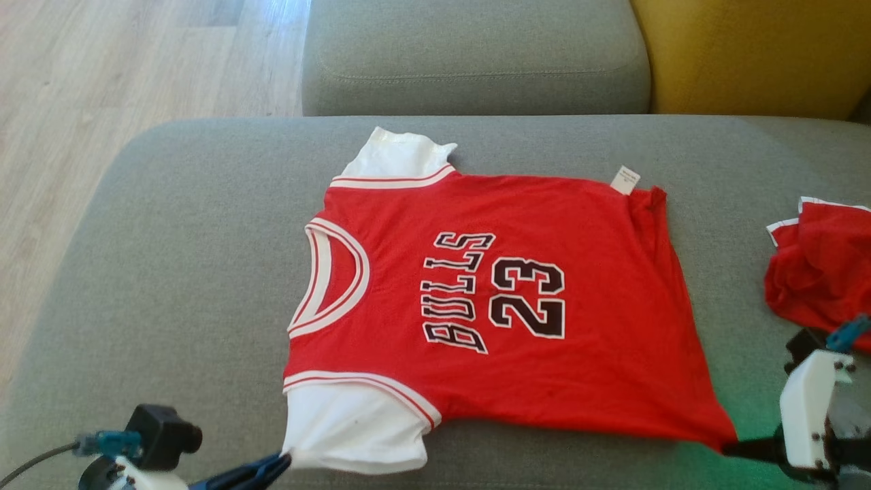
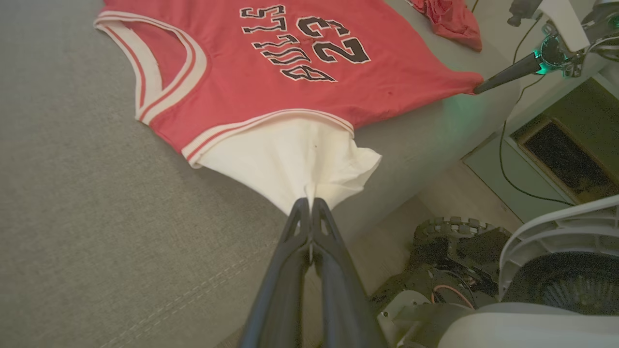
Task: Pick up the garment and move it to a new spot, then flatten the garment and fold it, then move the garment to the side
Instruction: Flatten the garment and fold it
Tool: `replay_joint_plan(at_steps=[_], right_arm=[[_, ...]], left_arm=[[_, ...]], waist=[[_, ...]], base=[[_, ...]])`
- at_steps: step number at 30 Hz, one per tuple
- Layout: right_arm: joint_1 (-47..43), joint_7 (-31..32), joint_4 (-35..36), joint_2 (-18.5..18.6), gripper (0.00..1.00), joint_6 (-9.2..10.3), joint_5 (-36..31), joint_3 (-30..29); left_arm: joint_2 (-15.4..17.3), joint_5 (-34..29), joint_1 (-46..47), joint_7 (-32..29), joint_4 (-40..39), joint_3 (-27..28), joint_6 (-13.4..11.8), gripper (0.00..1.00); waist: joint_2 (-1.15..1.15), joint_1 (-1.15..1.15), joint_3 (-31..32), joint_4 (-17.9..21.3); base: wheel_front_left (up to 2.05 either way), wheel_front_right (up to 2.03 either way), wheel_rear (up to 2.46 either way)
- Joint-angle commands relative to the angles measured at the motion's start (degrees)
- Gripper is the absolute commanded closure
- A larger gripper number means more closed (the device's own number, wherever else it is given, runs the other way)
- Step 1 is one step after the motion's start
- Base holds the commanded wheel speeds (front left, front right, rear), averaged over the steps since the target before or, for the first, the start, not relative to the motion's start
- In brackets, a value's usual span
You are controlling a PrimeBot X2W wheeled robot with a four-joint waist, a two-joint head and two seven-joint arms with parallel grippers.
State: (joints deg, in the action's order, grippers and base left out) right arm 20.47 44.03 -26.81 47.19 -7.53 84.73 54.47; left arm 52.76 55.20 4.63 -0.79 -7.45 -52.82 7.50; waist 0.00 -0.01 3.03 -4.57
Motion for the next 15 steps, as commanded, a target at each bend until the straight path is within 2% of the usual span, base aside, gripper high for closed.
replay_joint_plan(at_steps=[1,6,15], right_arm=[[-0.4,0.2,1.0,3.0,1.00,0.04,0.4,-0.3],[-1.4,0.1,3.3,4.6,1.00,0.04,0.5,-1.0],[2.4,-3.9,3.8,2.8,1.00,0.04,-0.6,-4.8]], left_arm=[[3.1,0.6,2.5,0.0,-1.5,2.5,0.0,1.00],[4.7,3.0,2.6,-0.4,-3.4,1.6,0.0,1.00],[2.8,2.7,7.6,5.7,-3.5,4.8,0.0,1.00]], waist=[[0.00,0.01,0.0,0.0],[0.00,0.01,-0.1,0.3],[0.00,0.01,-0.7,1.2]], base=[[0.00,0.00,0.00],[0.00,0.00,0.00],[0.00,0.00,0.00]])
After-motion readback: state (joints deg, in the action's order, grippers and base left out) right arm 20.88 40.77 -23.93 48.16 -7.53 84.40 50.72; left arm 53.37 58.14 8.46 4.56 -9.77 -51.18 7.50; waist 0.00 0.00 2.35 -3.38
